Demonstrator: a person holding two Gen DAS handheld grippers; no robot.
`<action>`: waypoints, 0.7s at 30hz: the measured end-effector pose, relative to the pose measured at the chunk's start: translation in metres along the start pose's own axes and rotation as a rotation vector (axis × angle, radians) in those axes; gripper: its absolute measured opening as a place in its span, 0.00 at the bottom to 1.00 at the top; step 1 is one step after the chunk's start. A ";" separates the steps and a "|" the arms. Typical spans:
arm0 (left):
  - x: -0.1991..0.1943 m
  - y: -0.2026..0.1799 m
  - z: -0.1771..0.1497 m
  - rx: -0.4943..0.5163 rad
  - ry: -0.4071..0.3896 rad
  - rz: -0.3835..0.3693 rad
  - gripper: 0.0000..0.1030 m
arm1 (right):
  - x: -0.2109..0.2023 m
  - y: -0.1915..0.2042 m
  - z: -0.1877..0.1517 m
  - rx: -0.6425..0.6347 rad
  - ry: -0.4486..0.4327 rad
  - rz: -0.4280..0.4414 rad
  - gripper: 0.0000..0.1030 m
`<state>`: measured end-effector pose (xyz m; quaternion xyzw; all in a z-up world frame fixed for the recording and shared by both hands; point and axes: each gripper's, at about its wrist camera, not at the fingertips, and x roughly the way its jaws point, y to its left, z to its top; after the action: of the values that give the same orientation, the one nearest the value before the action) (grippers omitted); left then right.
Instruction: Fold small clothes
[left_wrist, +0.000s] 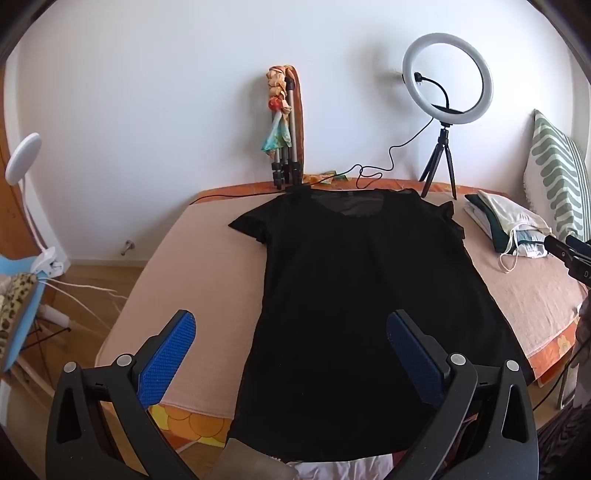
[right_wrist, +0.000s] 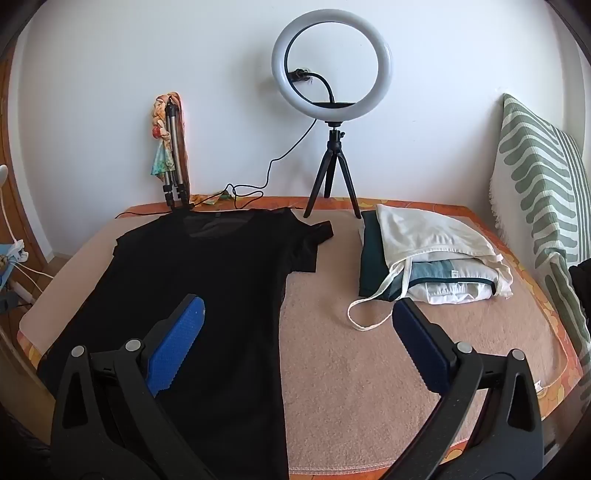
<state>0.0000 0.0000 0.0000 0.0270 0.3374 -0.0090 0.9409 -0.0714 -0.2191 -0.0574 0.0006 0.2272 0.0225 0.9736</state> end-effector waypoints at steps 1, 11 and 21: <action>0.000 0.000 0.000 0.002 -0.003 0.001 1.00 | 0.000 0.000 0.000 0.001 0.000 0.002 1.00; 0.001 0.004 0.009 -0.003 0.002 -0.001 1.00 | 0.001 0.001 0.001 -0.004 0.002 0.001 1.00; 0.000 0.005 0.004 -0.002 -0.010 0.000 1.00 | 0.001 0.002 0.001 -0.004 0.005 0.002 1.00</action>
<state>0.0032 0.0050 0.0032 0.0261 0.3325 -0.0087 0.9427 -0.0700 -0.2168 -0.0574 -0.0009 0.2297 0.0241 0.9730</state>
